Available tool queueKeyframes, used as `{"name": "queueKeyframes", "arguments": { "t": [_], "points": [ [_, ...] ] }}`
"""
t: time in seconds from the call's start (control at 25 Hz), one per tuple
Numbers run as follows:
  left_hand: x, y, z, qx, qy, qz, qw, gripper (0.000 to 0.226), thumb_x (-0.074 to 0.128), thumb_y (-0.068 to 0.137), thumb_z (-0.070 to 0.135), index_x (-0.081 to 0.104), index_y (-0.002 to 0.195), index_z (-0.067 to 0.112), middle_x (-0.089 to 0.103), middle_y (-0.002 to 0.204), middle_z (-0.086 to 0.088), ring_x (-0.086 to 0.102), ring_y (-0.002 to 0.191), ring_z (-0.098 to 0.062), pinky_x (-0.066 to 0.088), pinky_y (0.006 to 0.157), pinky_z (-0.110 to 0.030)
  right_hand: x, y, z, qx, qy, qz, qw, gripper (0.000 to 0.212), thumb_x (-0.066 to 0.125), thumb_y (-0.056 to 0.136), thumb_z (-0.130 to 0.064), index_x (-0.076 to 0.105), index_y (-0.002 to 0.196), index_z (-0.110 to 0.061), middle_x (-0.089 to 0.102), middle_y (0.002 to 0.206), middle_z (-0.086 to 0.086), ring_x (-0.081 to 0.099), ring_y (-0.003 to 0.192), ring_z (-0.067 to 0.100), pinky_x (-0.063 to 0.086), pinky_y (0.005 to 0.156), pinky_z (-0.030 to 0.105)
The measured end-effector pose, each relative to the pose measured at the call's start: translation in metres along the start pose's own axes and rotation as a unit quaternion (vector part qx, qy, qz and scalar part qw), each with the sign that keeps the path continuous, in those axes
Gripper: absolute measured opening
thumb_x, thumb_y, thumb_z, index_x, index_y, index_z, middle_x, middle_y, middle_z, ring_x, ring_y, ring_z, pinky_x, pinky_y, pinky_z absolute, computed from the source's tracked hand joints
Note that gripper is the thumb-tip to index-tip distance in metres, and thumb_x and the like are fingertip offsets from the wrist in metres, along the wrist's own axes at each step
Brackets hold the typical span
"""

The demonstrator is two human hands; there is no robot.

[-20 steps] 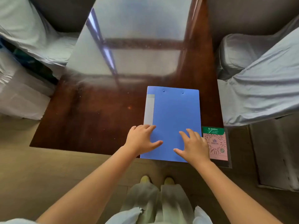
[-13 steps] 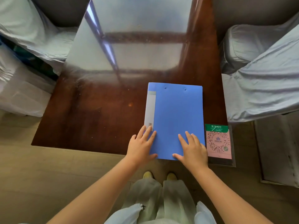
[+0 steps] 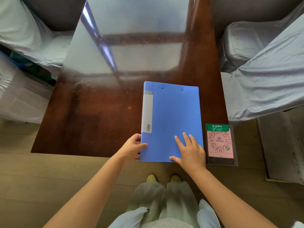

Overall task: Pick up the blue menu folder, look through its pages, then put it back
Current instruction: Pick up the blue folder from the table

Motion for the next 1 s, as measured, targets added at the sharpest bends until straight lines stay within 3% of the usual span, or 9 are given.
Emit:
{"name": "queueKeyframes", "arguments": {
  "t": [0.12, 0.24, 0.32, 0.4, 0.44, 0.64, 0.72, 0.84, 1.0],
  "points": [
    [-0.006, -0.014, 0.005, 0.037, -0.073, -0.031, 0.996, 0.015, 0.054, 0.092, 0.009, 0.053, 0.104, 0.018, 0.071, 0.102, -0.006, 0.070, 0.092, -0.019, 0.059, 0.069, -0.030, -0.018, -0.002, 0.001, 0.005, 0.092, 0.034, 0.995, 0.081, 0.056, 0.077, -0.064, 0.026, 0.143, -0.030, 0.031, 0.153, 0.004, 0.028, 0.139, 0.025, 0.045, 0.096, 0.039],
    [-0.022, -0.031, 0.025, 0.066, -0.159, -0.069, 0.983, 0.021, 0.053, 0.092, 0.009, 0.054, 0.111, 0.017, 0.073, 0.104, -0.005, 0.071, 0.094, -0.024, 0.060, 0.068, -0.034, -0.049, 0.005, 0.021, 0.111, 0.254, 0.099, 0.956, 0.082, 0.066, 0.078, -0.048, 0.024, 0.144, -0.026, 0.029, 0.152, 0.009, 0.031, 0.136, 0.030, 0.046, 0.094, 0.046],
    [-0.031, -0.044, 0.047, 0.102, -0.194, -0.096, 0.971, 0.030, 0.057, 0.086, 0.013, 0.054, 0.116, 0.018, 0.072, 0.108, -0.005, 0.070, 0.097, -0.025, 0.061, 0.069, -0.035, -0.063, 0.017, 0.035, 0.181, 0.447, 0.044, 0.875, 0.078, 0.062, 0.084, -0.043, 0.019, 0.145, -0.022, 0.027, 0.153, 0.010, 0.031, 0.136, 0.032, 0.041, 0.100, 0.049],
    [-0.040, -0.058, 0.071, 0.145, -0.197, -0.103, 0.964, 0.039, 0.059, 0.082, 0.017, 0.054, 0.121, 0.019, 0.071, 0.113, -0.005, 0.068, 0.101, -0.027, 0.061, 0.072, -0.037, -0.083, 0.027, 0.037, 0.172, 0.620, -0.006, 0.765, 0.057, 0.056, 0.089, -0.038, 0.035, 0.138, -0.018, 0.044, 0.143, 0.011, 0.050, 0.122, 0.028, 0.046, 0.094, 0.044],
    [-0.044, -0.064, 0.082, 0.169, -0.183, -0.099, 0.963, 0.041, 0.059, 0.082, 0.019, 0.053, 0.123, 0.020, 0.070, 0.114, -0.006, 0.067, 0.103, -0.027, 0.060, 0.074, -0.039, -0.094, 0.030, 0.038, 0.147, 0.658, -0.007, 0.738, 0.044, 0.056, 0.090, -0.034, 0.044, 0.130, -0.018, 0.053, 0.135, 0.010, 0.058, 0.111, 0.023, 0.051, 0.089, 0.040],
    [-0.047, -0.092, 0.133, 0.321, -0.031, 0.022, 0.946, 0.038, 0.047, 0.096, 0.013, 0.050, 0.125, 0.037, 0.064, 0.122, -0.002, 0.061, 0.113, -0.021, 0.052, 0.091, -0.043, -0.156, 0.035, 0.035, -0.010, 0.716, 0.104, 0.691, 0.030, 0.056, 0.091, -0.017, 0.052, 0.116, -0.034, 0.064, 0.118, -0.005, 0.067, 0.098, 0.010, 0.057, 0.068, 0.022],
    [-0.044, -0.111, 0.155, 0.414, 0.044, 0.080, 0.906, 0.068, 0.058, 0.090, 0.015, 0.021, 0.143, 0.035, 0.045, 0.141, 0.003, 0.045, 0.129, -0.014, 0.040, 0.106, -0.038, -0.190, 0.035, 0.031, -0.045, 0.720, 0.159, 0.674, 0.033, 0.053, 0.093, -0.012, 0.052, 0.116, -0.035, 0.065, 0.117, -0.008, 0.066, 0.100, 0.010, 0.058, 0.070, 0.022],
    [-0.039, -0.127, 0.173, 0.470, 0.196, 0.117, 0.853, 0.126, 0.079, 0.063, 0.026, -0.019, 0.139, 0.046, 0.025, 0.139, 0.017, 0.029, 0.127, -0.001, 0.033, 0.103, -0.028, -0.234, 0.032, 0.028, -0.075, 0.705, 0.201, 0.677, 0.037, 0.051, 0.093, -0.006, 0.051, 0.118, -0.034, 0.064, 0.116, -0.007, 0.067, 0.098, 0.009, 0.058, 0.073, 0.025],
    [-0.041, -0.140, 0.181, 0.539, 0.306, 0.204, 0.758, 0.128, 0.081, 0.063, 0.029, -0.020, 0.142, 0.030, 0.024, 0.132, -0.006, 0.039, 0.116, -0.019, 0.042, 0.099, -0.034, -0.268, 0.022, 0.026, -0.088, 0.716, 0.206, 0.661, 0.038, 0.048, 0.093, -0.006, 0.052, 0.121, -0.031, 0.066, 0.114, -0.008, 0.067, 0.098, 0.011, 0.058, 0.070, 0.023]
  ]
}}
Point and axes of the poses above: each hand's wrist, its own y-axis towards the middle knuckle, its own x-axis out of the palm, z = x × y, the point moved 4 cm from there along y, towards the middle knuckle
